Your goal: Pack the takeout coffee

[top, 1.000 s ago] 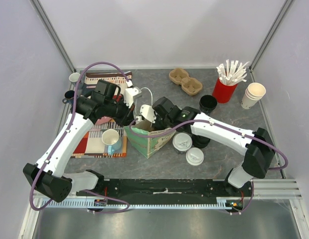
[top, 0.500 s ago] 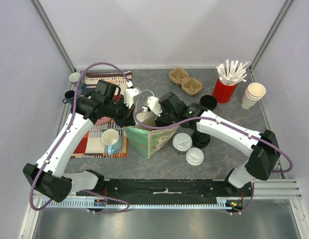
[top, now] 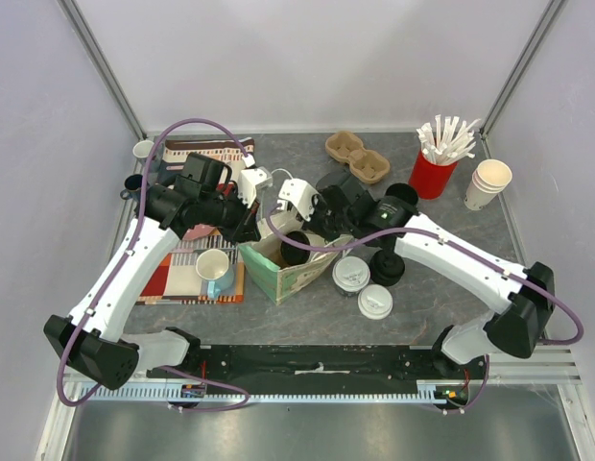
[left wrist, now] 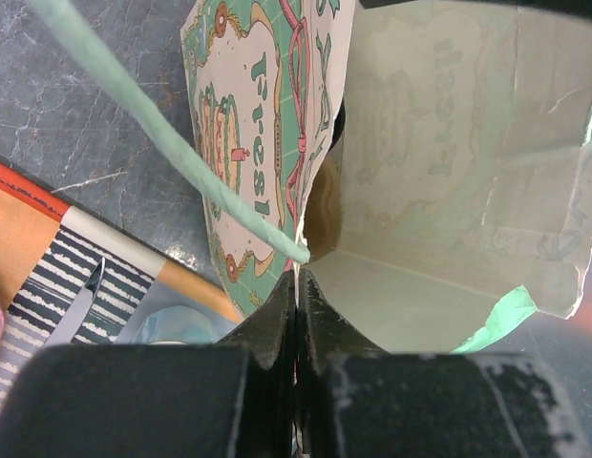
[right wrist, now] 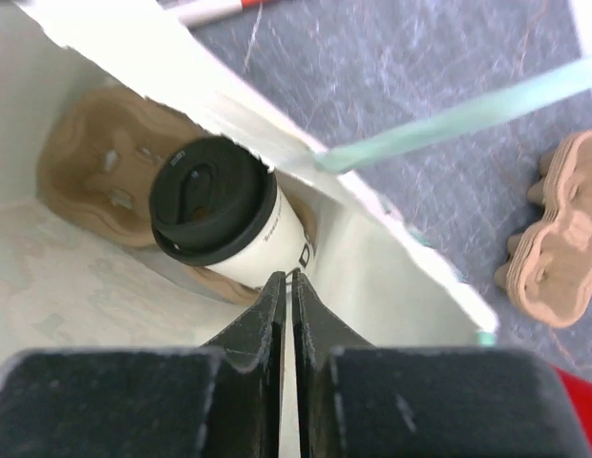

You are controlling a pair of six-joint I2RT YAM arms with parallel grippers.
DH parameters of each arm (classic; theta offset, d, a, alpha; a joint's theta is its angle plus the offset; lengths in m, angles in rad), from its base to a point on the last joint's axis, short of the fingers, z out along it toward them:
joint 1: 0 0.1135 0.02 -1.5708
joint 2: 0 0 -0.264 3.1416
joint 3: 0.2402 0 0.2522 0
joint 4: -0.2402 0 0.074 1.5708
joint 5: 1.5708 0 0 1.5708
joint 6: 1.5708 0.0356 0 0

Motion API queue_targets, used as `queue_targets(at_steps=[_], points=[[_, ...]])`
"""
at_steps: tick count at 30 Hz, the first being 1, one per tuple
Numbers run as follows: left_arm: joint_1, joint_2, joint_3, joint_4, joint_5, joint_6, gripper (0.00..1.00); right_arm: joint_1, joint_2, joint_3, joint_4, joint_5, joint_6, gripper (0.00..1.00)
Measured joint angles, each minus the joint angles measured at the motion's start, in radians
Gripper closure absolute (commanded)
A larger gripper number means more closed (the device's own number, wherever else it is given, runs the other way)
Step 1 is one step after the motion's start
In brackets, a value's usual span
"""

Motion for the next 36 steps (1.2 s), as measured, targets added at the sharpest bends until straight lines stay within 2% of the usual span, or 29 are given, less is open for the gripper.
queue_targets(at_steps=[6, 9, 11, 12, 15, 19, 24, 30, 33, 36], points=[[0.0, 0.0, 0.0, 0.0, 0.002, 0.0, 0.98, 0.0, -0.047, 0.041, 0.04, -0.087, 0.04, 0.81], [-0.002, 0.0, 0.0, 0.0, 0.002, 0.0, 0.98, 0.0, -0.047, 0.061, 0.051, -0.118, 0.062, 0.74], [-0.005, 0.0, 0.001, -0.001, 0.001, 0.0, 0.98, 0.0, -0.047, 0.085, 0.052, -0.138, 0.078, 0.62], [-0.006, 0.0, 0.002, -0.002, -0.002, 0.001, 0.98, 0.0, -0.047, 0.102, 0.051, -0.148, 0.09, 0.52], [-0.007, 0.0, 0.002, -0.003, -0.006, 0.001, 0.98, -0.006, -0.054, 0.161, 0.056, -0.192, 0.126, 0.4], [-0.007, 0.0, 0.002, -0.002, -0.025, 0.001, 0.98, -0.049, -0.14, 0.185, 0.059, -0.26, 0.168, 0.32], [-0.007, 0.0, 0.002, -0.002, -0.031, 0.001, 0.98, -0.095, -0.287, 0.238, -0.025, -0.288, 0.138, 0.31], [-0.007, 0.0, 0.019, -0.004, -0.03, 0.011, 0.98, -0.093, -0.402, 0.27, -0.304, -0.305, -0.015, 0.35], [-0.007, 0.0, 0.022, -0.004, -0.03, 0.013, 0.98, -0.091, -0.443, 0.204, -0.391, -0.313, -0.07, 0.36], [-0.007, 0.0, 0.022, -0.005, -0.03, 0.013, 0.98, -0.072, -0.491, 0.053, -0.457, -0.333, -0.121, 0.37]])
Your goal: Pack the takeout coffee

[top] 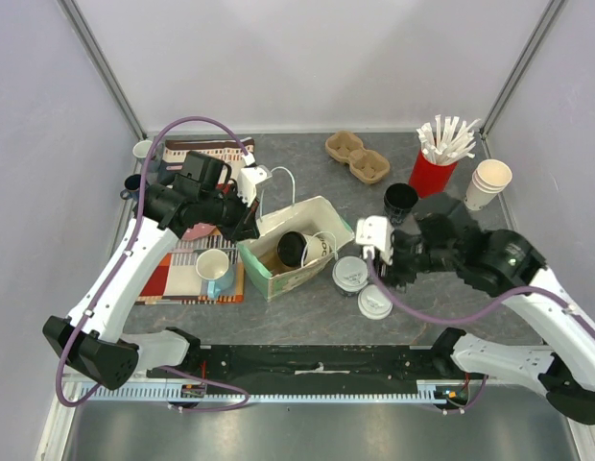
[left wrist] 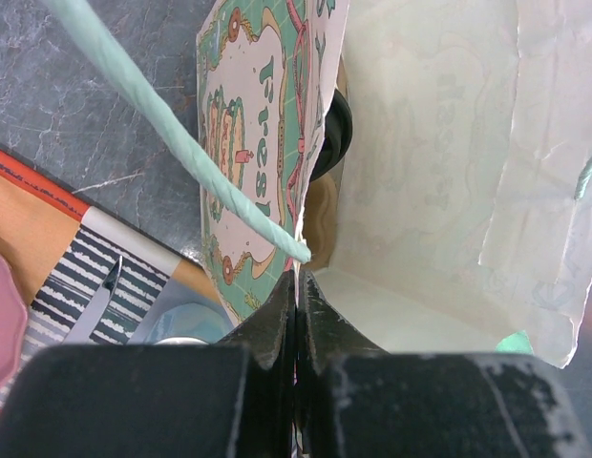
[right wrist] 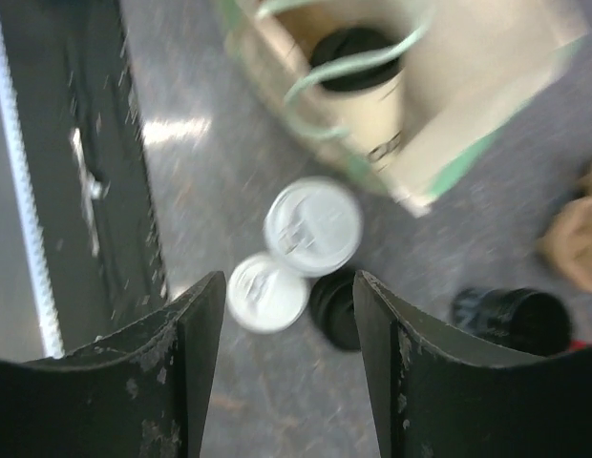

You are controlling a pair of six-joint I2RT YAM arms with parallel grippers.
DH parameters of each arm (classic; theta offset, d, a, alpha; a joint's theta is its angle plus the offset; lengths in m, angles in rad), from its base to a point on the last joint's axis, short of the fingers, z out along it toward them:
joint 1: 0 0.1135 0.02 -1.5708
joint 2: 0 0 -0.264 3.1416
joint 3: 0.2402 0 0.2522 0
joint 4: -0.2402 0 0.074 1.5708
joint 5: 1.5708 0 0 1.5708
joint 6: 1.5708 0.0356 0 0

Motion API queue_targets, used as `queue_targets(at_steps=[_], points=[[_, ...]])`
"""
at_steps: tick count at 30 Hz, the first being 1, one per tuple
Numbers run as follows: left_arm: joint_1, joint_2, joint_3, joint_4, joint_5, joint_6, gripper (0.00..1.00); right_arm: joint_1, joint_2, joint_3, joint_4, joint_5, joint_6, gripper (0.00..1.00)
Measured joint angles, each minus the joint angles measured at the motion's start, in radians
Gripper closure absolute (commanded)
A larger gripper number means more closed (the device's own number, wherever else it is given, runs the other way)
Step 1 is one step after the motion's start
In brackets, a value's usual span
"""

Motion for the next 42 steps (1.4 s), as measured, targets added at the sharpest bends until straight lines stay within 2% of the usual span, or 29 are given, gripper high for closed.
queue_targets(at_steps=[6, 9, 16, 35, 37, 42], points=[[0.0, 0.0, 0.0, -0.002, 0.0, 0.0, 0.98, 0.049, -0.011, -0.277, -0.009, 0.025, -0.086, 0.37], [0.0, 0.0, 0.0, -0.002, 0.0, 0.0, 0.98, 0.051, 0.034, -0.351, 0.034, 0.042, -0.129, 0.38], [0.0, -0.001, 0.0, -0.002, 0.0, 0.0, 0.98, 0.054, 0.193, -0.363, 0.164, 0.042, -0.236, 0.4], [0.0, -0.005, 0.0, -0.009, 0.001, 0.0, 0.98, 0.053, 0.259, -0.483, 0.285, 0.096, -0.331, 0.48], [0.0, -0.005, 0.0, -0.01, 0.001, 0.0, 0.98, 0.051, 0.258, -0.488, 0.288, 0.097, -0.333, 0.5], [0.0, -0.005, 0.0, -0.01, 0.002, 0.001, 0.98, 0.051, 0.257, -0.509, 0.291, 0.097, -0.347, 0.65]])
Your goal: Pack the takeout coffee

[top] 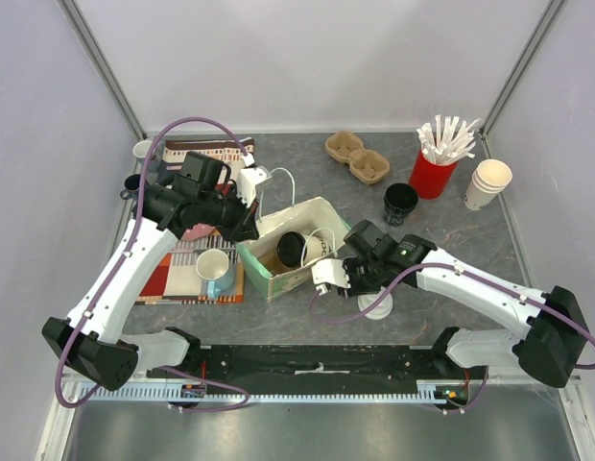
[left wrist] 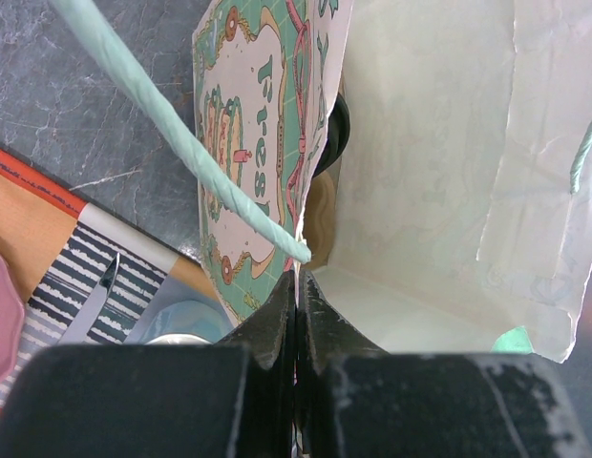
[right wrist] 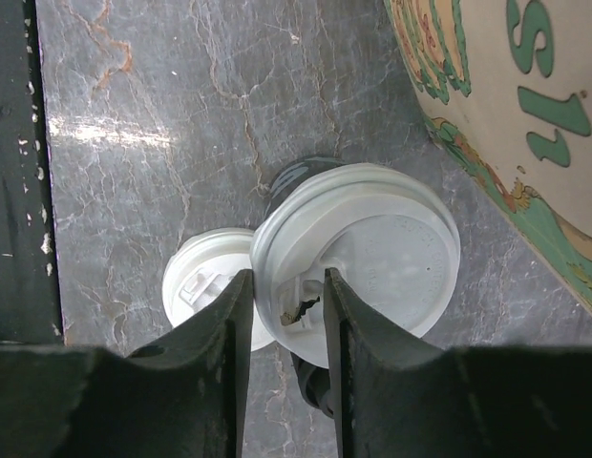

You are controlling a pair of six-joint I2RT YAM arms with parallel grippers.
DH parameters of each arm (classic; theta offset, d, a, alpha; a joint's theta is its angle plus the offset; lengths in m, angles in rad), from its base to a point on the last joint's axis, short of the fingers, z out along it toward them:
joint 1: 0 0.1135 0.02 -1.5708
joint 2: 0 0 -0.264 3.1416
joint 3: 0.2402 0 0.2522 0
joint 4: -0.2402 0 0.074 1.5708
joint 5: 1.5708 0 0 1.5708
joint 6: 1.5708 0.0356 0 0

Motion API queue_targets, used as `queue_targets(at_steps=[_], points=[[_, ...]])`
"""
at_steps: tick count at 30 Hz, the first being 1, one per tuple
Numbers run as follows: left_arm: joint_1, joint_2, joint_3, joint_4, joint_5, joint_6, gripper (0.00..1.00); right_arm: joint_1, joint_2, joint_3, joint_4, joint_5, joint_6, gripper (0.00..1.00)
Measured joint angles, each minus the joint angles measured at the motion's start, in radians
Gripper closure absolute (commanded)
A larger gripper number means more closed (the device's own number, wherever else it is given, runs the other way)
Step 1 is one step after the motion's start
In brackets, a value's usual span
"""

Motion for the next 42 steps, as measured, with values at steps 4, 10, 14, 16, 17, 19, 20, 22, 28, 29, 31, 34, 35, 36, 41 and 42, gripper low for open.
queue_targets(at_steps=[4, 10, 14, 16, 17, 19, 20, 22, 28, 29, 31, 34, 35, 36, 41, 42], points=[[0.0, 0.0, 0.0, -0.002, 0.002, 0.0, 0.98, 0.0, -0.003, -0.004, 0.017, -0.001, 0.0, 0.83], [0.0, 0.0, 0.0, -0.002, 0.008, 0.0, 0.98, 0.0, -0.023, -0.006, 0.005, -0.003, 0.016, 1.0], [0.0, -0.004, 0.0, -0.002, 0.008, 0.0, 0.98, 0.0, -0.062, -0.006, -0.029, -0.006, 0.043, 1.0], [0.0, -0.009, 0.0, -0.002, 0.01, 0.0, 0.98, 0.0, -0.078, -0.005, -0.042, -0.006, 0.061, 1.0], [0.0, -0.012, 0.0, -0.002, 0.011, 0.0, 0.98, 0.0, -0.085, -0.003, -0.048, -0.005, 0.071, 1.0], [0.0, -0.02, 0.0, -0.001, 0.012, 0.0, 0.98, 0.0, -0.097, 0.005, -0.055, 0.0, 0.091, 1.0], [0.0, -0.025, 0.0, -0.001, 0.012, 0.0, 0.98, 0.0, -0.105, 0.01, -0.056, 0.003, 0.101, 1.0], [0.0, -0.033, 0.0, 0.0, 0.012, 0.0, 0.98, 0.0, -0.122, 0.015, -0.056, 0.007, 0.117, 1.0], [0.0, -0.04, 0.0, 0.002, 0.018, 0.0, 0.98, 0.0, -0.138, 0.031, -0.064, 0.008, 0.143, 0.63], [0.0, -0.04, 0.0, 0.002, 0.018, 0.0, 0.98, 0.0, -0.135, 0.037, -0.067, 0.006, 0.15, 0.53], [0.0, -0.04, 0.0, 0.002, 0.018, 0.0, 0.98, -0.001, -0.128, 0.058, -0.072, -0.017, 0.166, 0.25], [0.0, -0.04, 0.0, 0.002, 0.017, 0.0, 0.98, -0.001, -0.129, 0.077, -0.061, -0.071, 0.23, 0.14], [0.0, -0.04, 0.0, 0.003, 0.017, 0.0, 0.98, -0.001, -0.129, 0.077, -0.052, -0.086, 0.259, 0.14], [0.0, -0.04, -0.002, 0.003, 0.016, 0.0, 0.98, 0.0, -0.128, 0.074, -0.038, -0.093, 0.296, 0.14], [0.0, -0.04, -0.003, 0.003, 0.016, -0.001, 0.98, -0.001, -0.134, -0.029, 0.104, -0.089, 0.428, 0.14], [0.0, -0.04, -0.003, 0.003, 0.016, -0.001, 0.98, -0.001, -0.134, -0.056, 0.133, -0.087, 0.438, 0.15]])
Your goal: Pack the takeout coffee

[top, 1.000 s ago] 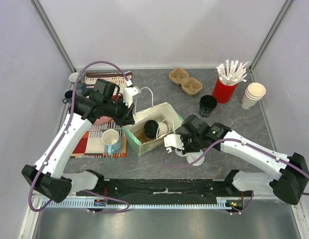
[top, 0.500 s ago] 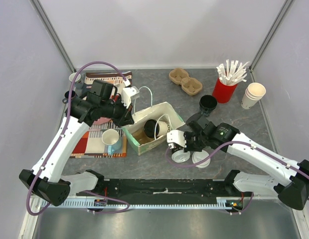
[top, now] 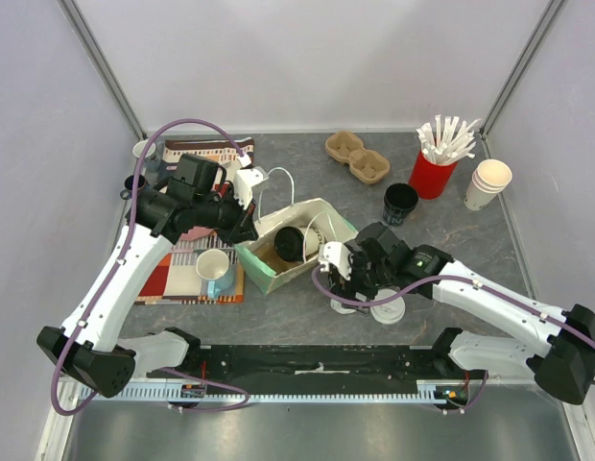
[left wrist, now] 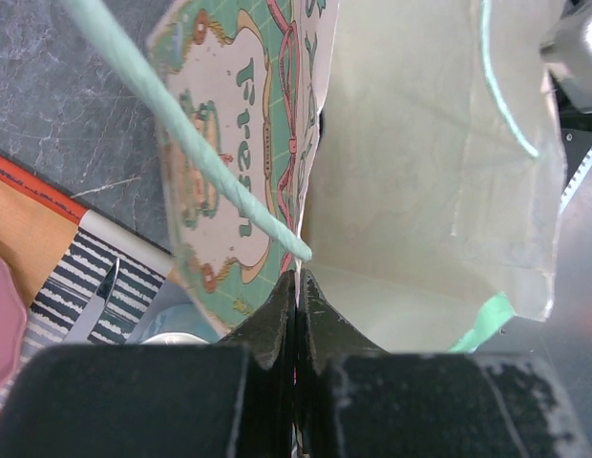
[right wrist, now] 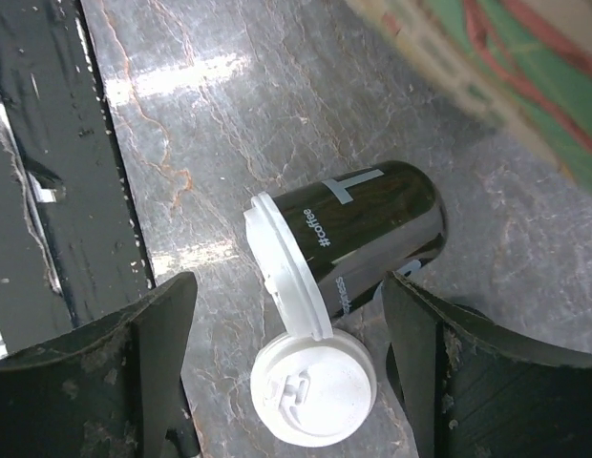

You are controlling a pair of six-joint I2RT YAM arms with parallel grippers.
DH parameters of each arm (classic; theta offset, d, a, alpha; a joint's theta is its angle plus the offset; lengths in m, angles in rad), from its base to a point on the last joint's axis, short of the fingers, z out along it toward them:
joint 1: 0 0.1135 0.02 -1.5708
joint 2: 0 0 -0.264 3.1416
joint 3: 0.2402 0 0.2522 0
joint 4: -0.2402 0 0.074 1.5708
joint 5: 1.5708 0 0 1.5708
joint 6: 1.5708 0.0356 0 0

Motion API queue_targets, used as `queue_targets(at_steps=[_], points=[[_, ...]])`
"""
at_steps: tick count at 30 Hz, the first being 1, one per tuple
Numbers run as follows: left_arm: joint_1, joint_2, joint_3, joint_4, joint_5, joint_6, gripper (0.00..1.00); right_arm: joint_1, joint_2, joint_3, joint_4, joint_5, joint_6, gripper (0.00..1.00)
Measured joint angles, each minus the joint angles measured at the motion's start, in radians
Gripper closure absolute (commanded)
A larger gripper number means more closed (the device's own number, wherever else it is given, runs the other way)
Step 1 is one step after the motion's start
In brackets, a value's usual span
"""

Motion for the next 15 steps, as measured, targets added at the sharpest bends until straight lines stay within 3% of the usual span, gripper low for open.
queue_targets(at_steps=[7, 15], points=[[0.0, 0.001, 0.0, 0.001, 0.0, 0.0, 0.98, 0.0, 0.034, -0.048, 0.087, 0.006, -0.025, 0.2], [0.0, 0.001, 0.0, 0.0, -0.001, 0.0, 0.98, 0.0, 0.034, -0.07, 0.086, 0.037, -0.094, 0.17]])
